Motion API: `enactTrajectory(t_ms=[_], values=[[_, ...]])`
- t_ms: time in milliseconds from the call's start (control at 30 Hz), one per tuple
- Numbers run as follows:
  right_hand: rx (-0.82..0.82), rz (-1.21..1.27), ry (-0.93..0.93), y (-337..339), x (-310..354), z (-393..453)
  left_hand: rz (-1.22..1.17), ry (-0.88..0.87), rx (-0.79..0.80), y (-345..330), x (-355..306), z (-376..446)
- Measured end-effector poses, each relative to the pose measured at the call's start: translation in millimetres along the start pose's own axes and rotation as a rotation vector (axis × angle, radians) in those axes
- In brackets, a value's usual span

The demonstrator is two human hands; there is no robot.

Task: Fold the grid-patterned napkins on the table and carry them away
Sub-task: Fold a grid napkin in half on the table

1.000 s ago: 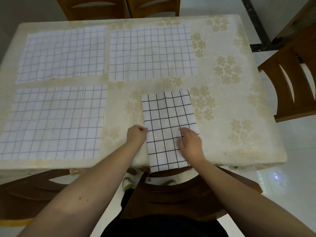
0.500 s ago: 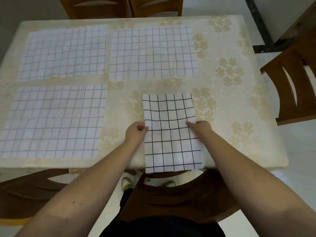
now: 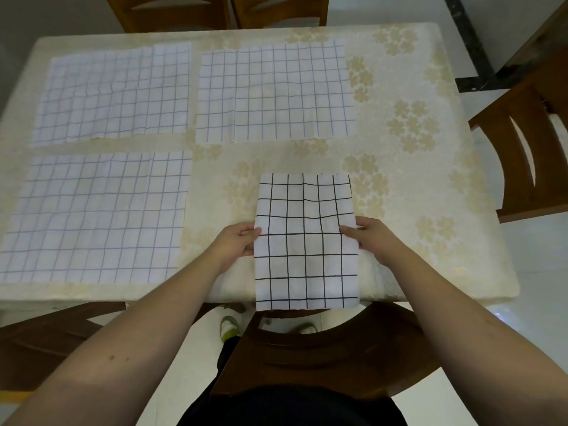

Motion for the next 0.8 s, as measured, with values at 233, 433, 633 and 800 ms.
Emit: enactTrajectory(t_ms=[233, 433, 633, 800], values=[[0.118, 0.117, -0.029, 4, 0, -7, -0.064, 0.112, 0.11, 6, -3, -4], [0.097, 0.145, 0.029, 3, 8, -17, -0.099, 0.06, 0.062, 10, -1, -7], [-0.005, 0.016, 0.11, 1, 13, -26, -0.018, -0.034, 0.011, 8, -1, -10], [-0.125, -0.113, 0.134, 0, 13, -26, 0.164, -0.121, -0.015, 12, 0, -8]])
Point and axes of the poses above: each hand's wrist, its own z-axis towards the middle knuckle, its own y-axis out of the back of the hand, x = y × z, the point moved 3 cm from there along z, towards the middle knuckle, and after that the axes turned 9 degrees about -z, right-handed, at the moved point
